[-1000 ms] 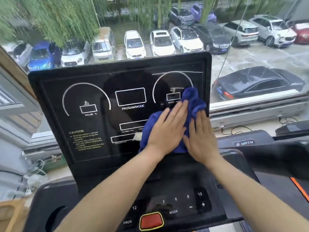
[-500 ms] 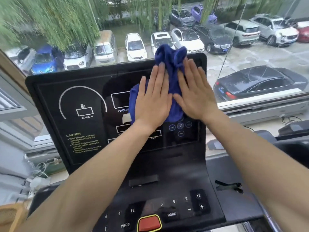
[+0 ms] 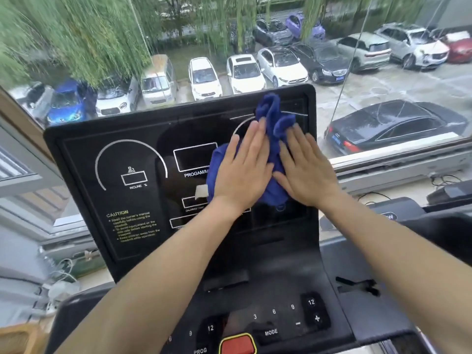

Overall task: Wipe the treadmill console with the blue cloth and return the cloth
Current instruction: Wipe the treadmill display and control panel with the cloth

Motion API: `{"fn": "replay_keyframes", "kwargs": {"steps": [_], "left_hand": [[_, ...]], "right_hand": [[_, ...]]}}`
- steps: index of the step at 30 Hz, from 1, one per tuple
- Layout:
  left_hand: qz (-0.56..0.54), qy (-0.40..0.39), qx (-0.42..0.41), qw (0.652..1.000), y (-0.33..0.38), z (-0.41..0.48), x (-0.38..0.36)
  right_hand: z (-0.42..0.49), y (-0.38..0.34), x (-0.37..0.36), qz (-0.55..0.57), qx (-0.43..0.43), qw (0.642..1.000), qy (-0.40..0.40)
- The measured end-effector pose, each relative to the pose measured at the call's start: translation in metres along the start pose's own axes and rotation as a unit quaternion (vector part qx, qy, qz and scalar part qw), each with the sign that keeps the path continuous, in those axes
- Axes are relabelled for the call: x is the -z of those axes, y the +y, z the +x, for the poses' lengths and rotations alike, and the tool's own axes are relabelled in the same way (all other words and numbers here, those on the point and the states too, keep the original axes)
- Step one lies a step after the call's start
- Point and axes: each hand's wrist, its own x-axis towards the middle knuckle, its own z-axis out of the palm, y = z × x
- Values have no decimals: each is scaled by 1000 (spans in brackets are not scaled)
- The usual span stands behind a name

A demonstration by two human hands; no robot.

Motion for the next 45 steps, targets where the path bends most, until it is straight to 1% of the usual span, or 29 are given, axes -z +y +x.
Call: {"fn": "replay_keyframes", "kwargs": {"steps": [3, 5, 7, 9, 12, 14, 16, 18, 22, 24, 27, 30, 32, 35, 37, 40, 42, 45], "left_hand": [[-14, 6, 55, 998, -16, 52, 14], [-15, 15, 63, 998, -15, 57, 14], [-22, 18, 43, 999, -4, 44, 9], [-27, 10, -6, 1000, 13, 15, 0], [-33, 9, -77, 996, 29, -42, -16], [-27, 1, -93, 995, 25, -78, -23], [-6, 3, -88, 996, 10, -103, -28], [16, -4, -69, 997, -16, -124, -28], [18, -12, -10, 1000, -82, -167, -22], [17, -19, 24, 999, -118, -191, -19], [21, -23, 91, 995, -162, -222, -13], [10, -27, 130, 991, -178, -239, -10], [5, -35, 149, 988, -172, -239, -13], [-16, -39, 160, 986, -145, -220, -17], [-32, -36, 139, 989, -117, -194, -18], [-38, -23, 88, 995, -68, -149, -18], [-45, -18, 65, 997, -34, -117, -17], [-48, -5, 18, 999, 13, -80, -16]], "right_hand": [[49, 23, 21, 24, -49, 998, 43], [49, 21, 20, 44, -88, 994, 51], [26, 9, 9, 63, -120, 990, 40], [-9, -8, -6, 62, -127, 990, 18], [-59, -35, -26, 30, -90, 995, -4], [-72, -51, -32, 14, -59, 998, -17], [-68, -68, -33, 11, -17, 1000, -13], [-54, -92, -30, 16, 27, 1000, -3], [-15, -159, -19, 23, 101, 994, 20], [7, -199, -12, 35, 128, 991, 29], [37, -258, -1, 61, 170, 983, 18], [48, -285, 4, 74, 182, 980, 9], [46, -280, 4, 66, 184, 981, 14], [36, -246, 2, 50, 183, 982, 25], [25, -207, -2, 33, 175, 984, 24], [-1, -128, -8, 3, 157, 987, 31], [-21, -75, -11, -19, 124, 992, 24], [-57, -27, -13, -30, 33, 999, -21]]}}
